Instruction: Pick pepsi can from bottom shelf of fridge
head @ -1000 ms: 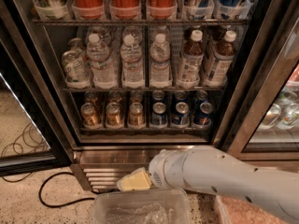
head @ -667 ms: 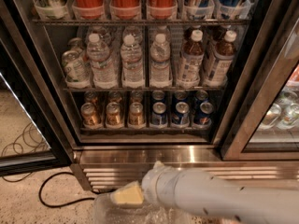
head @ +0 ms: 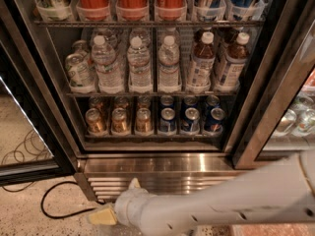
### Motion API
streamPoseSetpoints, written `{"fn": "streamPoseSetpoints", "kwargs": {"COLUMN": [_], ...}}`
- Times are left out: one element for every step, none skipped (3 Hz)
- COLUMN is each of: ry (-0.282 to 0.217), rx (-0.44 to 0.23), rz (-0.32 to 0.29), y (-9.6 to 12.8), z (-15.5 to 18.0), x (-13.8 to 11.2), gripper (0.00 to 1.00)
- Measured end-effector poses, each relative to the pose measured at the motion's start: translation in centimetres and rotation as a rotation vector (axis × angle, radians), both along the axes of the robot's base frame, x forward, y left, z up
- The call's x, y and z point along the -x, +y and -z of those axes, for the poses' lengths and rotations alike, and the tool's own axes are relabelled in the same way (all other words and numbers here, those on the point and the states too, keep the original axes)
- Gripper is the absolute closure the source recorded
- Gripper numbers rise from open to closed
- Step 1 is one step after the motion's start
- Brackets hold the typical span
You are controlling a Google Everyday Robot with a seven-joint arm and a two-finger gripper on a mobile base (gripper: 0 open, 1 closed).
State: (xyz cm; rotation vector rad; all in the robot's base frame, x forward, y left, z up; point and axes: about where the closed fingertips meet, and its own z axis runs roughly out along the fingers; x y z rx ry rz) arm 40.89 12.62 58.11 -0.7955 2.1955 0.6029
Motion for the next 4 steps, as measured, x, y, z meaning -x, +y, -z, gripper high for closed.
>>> {"fn": "streamPoseSetpoints", "kwargs": {"ry": [-0.122, -0.182, -0.178, -0.149], "rx": [-0.007, 0.0, -0.005, 0.024], "rz": [0.147, 0.236, 0.243, 0.304], "y": [0.7, -1.5, -0.4, 0.8], "z": [-2.2, -3.4, -3.0, -0.5], "x": [-7.6, -10.4, -10.0, -9.5], "gripper": [0.0, 0.0, 0.0, 0.0]}}
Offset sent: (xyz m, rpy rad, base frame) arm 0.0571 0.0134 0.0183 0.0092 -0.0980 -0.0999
